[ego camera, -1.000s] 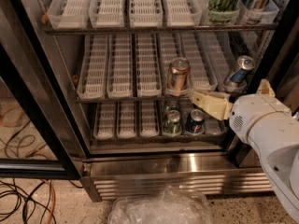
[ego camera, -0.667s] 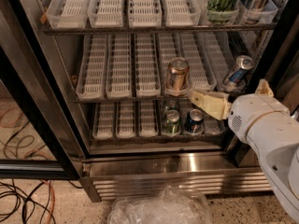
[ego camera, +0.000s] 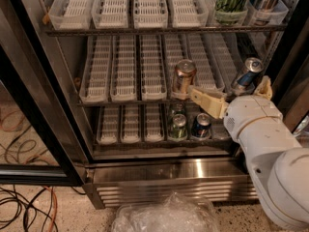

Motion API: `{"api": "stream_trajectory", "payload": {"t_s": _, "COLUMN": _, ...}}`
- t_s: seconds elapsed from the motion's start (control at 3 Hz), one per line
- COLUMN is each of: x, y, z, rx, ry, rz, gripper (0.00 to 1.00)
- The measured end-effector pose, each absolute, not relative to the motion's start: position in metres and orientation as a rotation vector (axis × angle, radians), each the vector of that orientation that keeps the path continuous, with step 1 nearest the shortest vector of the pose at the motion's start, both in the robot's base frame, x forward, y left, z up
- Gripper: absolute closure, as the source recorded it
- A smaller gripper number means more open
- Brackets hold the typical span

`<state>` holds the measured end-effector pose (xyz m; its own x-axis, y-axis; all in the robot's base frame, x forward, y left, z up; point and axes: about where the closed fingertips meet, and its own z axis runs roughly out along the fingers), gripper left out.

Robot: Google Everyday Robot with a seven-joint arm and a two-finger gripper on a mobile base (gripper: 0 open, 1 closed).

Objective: Pick redbull can from top shelf of fridge

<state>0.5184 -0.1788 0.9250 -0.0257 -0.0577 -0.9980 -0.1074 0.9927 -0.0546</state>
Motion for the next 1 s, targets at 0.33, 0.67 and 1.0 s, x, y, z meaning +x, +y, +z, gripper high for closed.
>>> {"api": "stream_trajectory", "payload": {"t_s": 0.33, "x": 0.528, "y": -0.182, "z": 0.933, "rx": -0.115, "ry": 1.511, "rz": -0.056, "gripper": 0.0}}
{"api": "stream_trajectory", "payload": {"t_s": 0.67, "x": 0.531, "y": -0.184, "z": 0.943, "rx": -0.05, "ry": 1.435, "rz": -0.12, "gripper": 0.0}}
{"api": "stream_trajectory", "payload": {"t_s": 1.0, "x": 0.529, "y": -0.206, "z": 0.948, "rx": 0.015, "ry": 1.418, "rz": -0.185, "gripper": 0.0}}
